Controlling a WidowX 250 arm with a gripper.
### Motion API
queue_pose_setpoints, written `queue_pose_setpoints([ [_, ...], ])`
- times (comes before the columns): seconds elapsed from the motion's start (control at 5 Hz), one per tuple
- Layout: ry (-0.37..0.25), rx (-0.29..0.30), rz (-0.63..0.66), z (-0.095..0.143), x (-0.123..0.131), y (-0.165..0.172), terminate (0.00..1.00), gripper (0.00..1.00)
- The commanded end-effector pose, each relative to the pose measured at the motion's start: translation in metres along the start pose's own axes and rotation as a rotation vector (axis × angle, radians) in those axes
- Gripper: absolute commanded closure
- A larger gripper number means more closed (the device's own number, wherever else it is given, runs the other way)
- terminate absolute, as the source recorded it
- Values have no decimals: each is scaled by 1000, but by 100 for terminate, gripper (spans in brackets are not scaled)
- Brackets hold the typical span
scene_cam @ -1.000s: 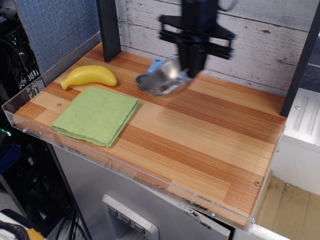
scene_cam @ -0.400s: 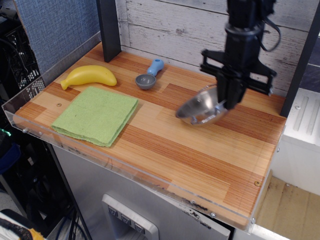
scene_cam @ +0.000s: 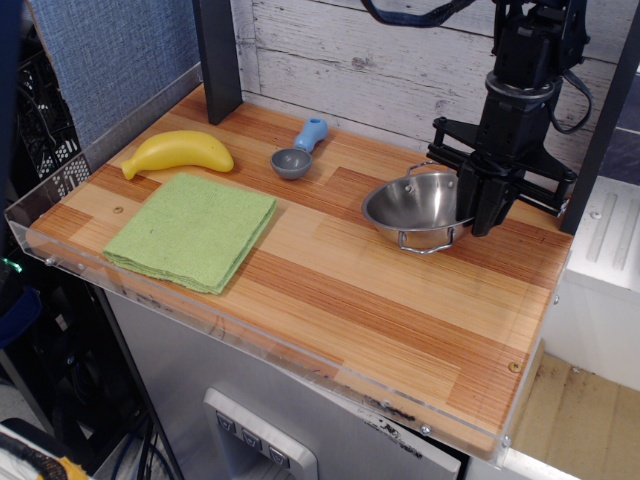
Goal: Place the colander to the right of the blue spoon
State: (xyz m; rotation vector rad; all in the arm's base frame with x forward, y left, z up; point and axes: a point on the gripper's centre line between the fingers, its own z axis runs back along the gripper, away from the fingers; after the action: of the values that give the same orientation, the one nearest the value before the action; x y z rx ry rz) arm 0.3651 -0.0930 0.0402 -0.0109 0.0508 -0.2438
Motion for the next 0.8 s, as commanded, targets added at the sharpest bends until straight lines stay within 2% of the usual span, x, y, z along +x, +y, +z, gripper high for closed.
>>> queue_pose_setpoints([
  [0.0,-96,26,-83,19,8,-7,0,100],
  [0.4,-139,0,-141,29,10,-11,0,100],
  [0.6,-141,-5,-134,32,8,-11,0,0],
])
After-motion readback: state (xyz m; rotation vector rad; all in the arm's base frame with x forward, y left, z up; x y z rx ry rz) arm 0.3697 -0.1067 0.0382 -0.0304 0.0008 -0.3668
